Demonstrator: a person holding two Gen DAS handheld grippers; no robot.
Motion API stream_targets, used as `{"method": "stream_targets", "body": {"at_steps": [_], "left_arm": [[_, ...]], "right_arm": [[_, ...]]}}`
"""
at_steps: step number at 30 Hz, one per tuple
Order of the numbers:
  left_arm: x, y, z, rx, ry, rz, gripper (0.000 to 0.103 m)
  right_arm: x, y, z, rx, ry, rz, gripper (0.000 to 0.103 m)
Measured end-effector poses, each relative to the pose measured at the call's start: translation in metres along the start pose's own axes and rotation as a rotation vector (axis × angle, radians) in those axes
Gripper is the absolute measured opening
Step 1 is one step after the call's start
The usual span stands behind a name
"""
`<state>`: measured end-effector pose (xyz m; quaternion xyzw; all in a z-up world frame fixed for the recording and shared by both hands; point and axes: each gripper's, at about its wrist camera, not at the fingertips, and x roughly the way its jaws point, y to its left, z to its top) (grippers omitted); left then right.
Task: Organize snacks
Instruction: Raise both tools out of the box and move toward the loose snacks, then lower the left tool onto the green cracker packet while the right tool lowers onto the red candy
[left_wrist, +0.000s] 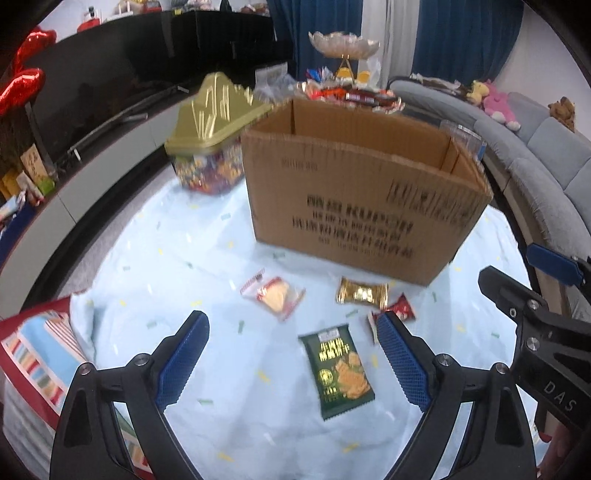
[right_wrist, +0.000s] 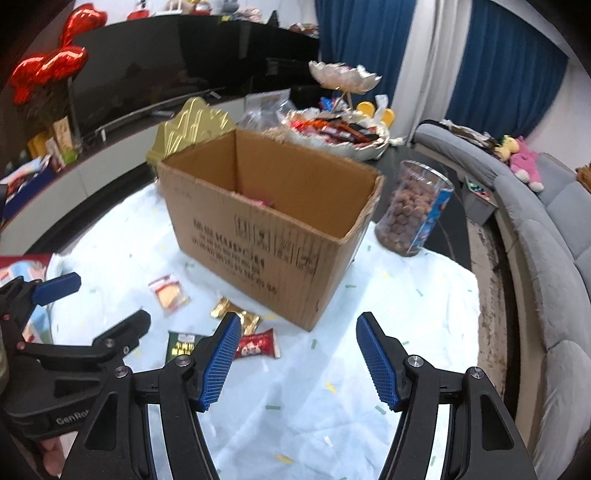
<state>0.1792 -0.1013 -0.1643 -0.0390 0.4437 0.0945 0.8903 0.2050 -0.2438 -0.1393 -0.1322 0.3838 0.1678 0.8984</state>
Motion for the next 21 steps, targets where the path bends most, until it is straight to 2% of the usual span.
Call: {"method": "stream_targets", "body": {"at_steps": [12,21], "left_arm": [[0.036,-0.003,-0.018,-0.082,0.113,0.004,0.093],[0.06,-0.02,-0.033,-0.088,0.19,0.02,0.093]], "right_arm": [[0.041,-0.001,-0.019,-0.07,0.086,0.075,0.066],[0.071,-0.015,-0.019,-0.034,0.181,0.183,0.066]]}}
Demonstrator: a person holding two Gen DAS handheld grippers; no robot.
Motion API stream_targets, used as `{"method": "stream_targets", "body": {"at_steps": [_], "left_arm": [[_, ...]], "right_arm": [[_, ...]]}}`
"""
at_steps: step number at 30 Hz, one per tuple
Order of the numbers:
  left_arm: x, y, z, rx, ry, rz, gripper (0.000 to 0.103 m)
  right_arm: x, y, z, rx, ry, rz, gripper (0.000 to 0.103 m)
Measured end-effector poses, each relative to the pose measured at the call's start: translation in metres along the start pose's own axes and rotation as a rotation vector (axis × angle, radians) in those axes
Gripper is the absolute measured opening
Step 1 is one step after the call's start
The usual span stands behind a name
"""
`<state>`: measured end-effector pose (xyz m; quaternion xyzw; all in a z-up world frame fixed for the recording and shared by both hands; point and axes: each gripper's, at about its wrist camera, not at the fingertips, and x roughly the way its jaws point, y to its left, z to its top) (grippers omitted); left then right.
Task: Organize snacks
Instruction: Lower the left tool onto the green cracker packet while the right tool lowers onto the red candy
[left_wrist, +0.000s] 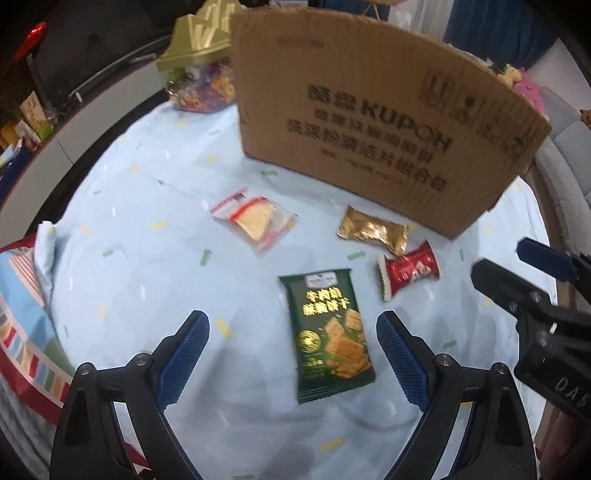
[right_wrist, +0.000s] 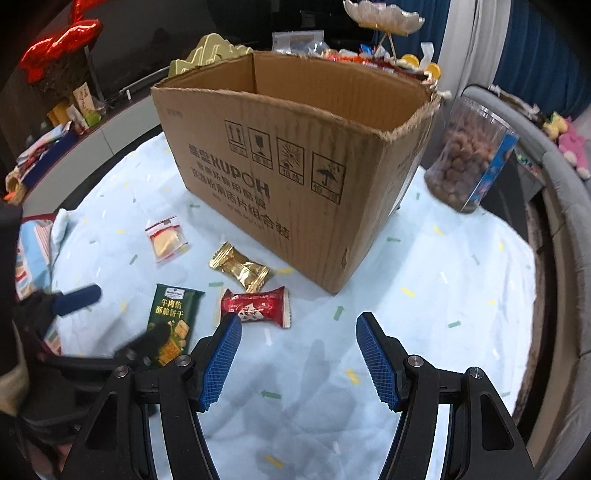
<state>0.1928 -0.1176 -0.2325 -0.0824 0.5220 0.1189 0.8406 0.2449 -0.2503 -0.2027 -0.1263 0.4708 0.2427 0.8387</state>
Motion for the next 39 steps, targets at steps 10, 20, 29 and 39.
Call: {"method": "stream_targets", "body": {"at_steps": [10,20,29,39], "left_arm": [[0.017,-0.008,-0.008,-0.009,0.034,0.031,0.093],[0.032,-0.006,-0.015,-0.032,0.072,0.046,0.094],[0.035,-0.003,-0.014,-0.039,0.044,0.044,0.094],[0.027,-0.008,-0.012,-0.01,0.006,0.019,0.066]], "right_arm": [[0.031,0.005,0.007,0.058,0.079,0.08,0.066],[0.055,0.016,0.014,0.059,0.144,0.054,0.066],[0.078,0.035,0.012,0.015,0.191,0.01,0.065],[0.085,0.048,0.014,0.01,0.197,-0.022,0.057]]}}
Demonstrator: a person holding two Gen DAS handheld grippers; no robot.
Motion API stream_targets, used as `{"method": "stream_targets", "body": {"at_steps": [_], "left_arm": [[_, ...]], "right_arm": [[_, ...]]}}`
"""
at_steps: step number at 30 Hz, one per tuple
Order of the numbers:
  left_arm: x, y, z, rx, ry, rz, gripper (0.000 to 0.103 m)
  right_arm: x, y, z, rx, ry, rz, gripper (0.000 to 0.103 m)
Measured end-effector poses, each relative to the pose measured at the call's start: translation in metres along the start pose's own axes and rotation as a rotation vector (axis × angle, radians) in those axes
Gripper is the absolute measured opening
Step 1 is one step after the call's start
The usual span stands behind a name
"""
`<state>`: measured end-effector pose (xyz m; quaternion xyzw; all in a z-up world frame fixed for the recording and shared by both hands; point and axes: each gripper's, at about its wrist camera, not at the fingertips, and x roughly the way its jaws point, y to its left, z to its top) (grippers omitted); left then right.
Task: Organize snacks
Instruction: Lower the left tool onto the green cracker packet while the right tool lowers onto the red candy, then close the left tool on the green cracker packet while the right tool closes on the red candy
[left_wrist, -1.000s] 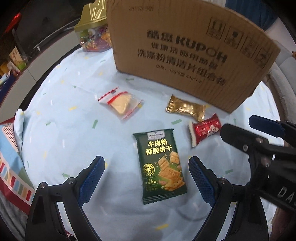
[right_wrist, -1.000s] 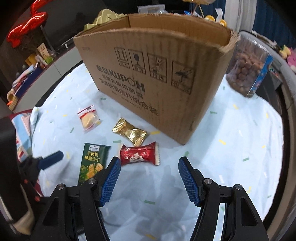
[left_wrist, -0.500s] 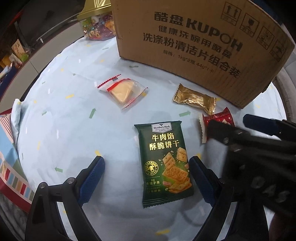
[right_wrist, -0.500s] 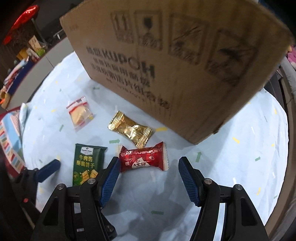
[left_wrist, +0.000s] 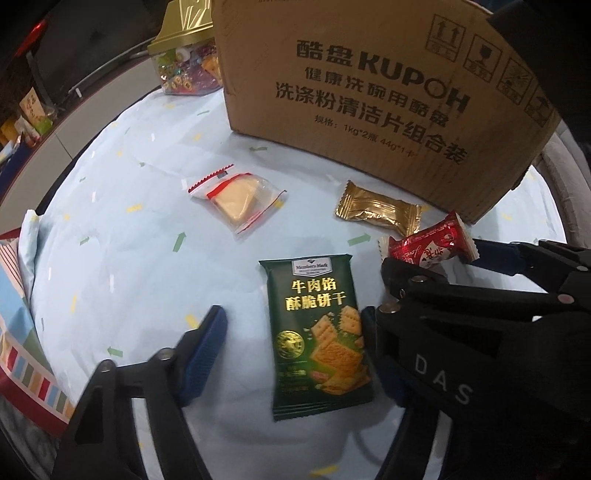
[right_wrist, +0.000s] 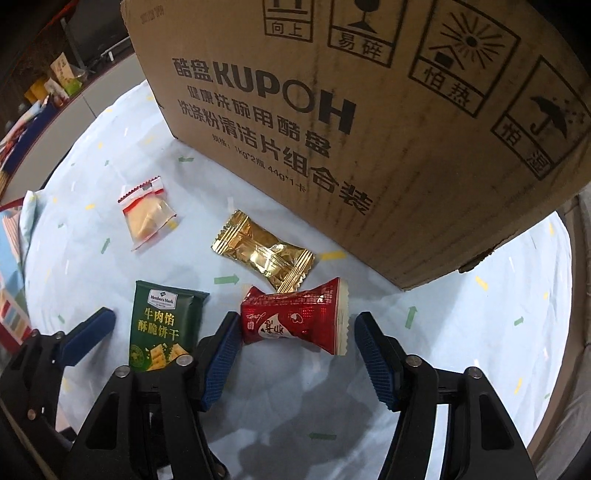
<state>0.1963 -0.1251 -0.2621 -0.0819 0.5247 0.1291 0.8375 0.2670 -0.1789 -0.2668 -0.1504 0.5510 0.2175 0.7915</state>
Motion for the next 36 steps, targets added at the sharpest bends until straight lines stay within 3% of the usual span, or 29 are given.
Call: {"method": "stream_targets", "body": {"at_steps": [2,4,21,36], "left_arm": [[-0.003,-0.001,0.001,0.005,-0.005,-0.004,0.054],[-0.004,-0.001,0.002,0.006,-0.008,-0.006,0.044],[-0.008,0.008,0.009,0.034,0.0,-0.037,0.043],[-0.04,0.018,0.019,0.094,-0.057,-0.091,0.043]], "right_arm": [[0.001,0.004,0.001,-0.002,-0.002,0.008,0.049],[0.001,0.006,0.002,-0.003,-0.004,0.005,0.049],[-0.027,-0.014,-0.015,0.07,-0.04,-0.014,0.048],[-0.079,-0.015,-0.022,0.147,-0.12,-0.064,0.048]]}}
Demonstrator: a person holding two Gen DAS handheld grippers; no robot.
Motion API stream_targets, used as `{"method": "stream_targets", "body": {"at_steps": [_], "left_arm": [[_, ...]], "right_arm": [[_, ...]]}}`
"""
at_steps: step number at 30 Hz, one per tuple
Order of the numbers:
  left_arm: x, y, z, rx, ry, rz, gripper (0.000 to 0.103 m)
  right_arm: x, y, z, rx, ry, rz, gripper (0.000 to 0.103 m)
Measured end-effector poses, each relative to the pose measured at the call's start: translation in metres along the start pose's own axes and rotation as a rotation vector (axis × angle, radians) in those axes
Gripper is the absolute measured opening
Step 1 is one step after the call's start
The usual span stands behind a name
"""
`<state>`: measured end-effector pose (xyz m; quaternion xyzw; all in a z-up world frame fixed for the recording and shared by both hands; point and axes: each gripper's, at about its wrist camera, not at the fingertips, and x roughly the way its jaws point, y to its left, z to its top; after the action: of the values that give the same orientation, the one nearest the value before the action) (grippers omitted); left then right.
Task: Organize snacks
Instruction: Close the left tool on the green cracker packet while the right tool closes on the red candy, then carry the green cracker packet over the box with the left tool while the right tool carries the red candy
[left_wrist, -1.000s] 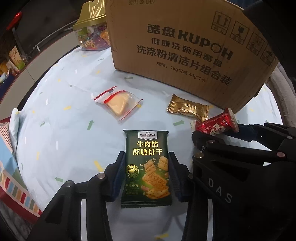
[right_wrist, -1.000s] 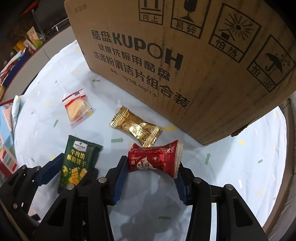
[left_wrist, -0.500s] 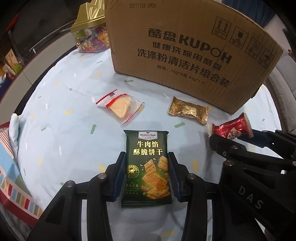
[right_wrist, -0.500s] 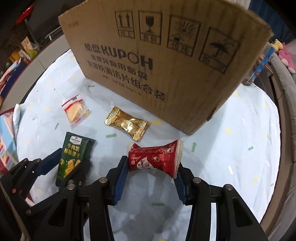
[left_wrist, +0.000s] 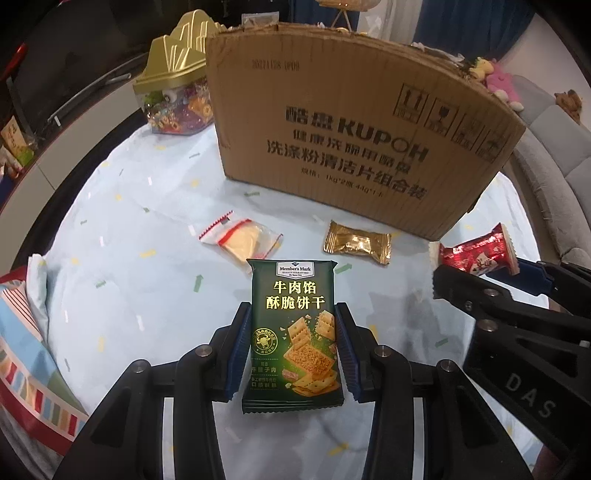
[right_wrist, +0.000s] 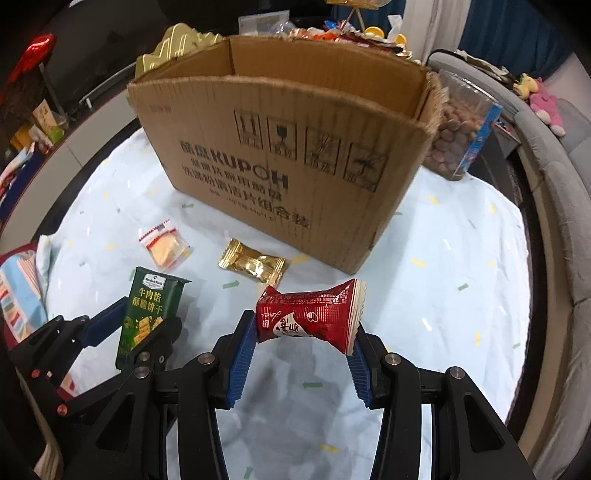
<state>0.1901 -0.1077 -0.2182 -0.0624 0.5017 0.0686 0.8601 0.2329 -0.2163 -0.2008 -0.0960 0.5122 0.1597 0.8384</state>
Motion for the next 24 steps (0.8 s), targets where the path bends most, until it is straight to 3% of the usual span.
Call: {"method": "stream_targets", "body": {"at_steps": [24], "left_arm": [[-0.038,0.024,0.022,0.063,-0.066,-0.06,0.043]], "right_arm": [[-0.055,0.015,-0.012,0.145,-0.112,-0.082,0.048]]}}
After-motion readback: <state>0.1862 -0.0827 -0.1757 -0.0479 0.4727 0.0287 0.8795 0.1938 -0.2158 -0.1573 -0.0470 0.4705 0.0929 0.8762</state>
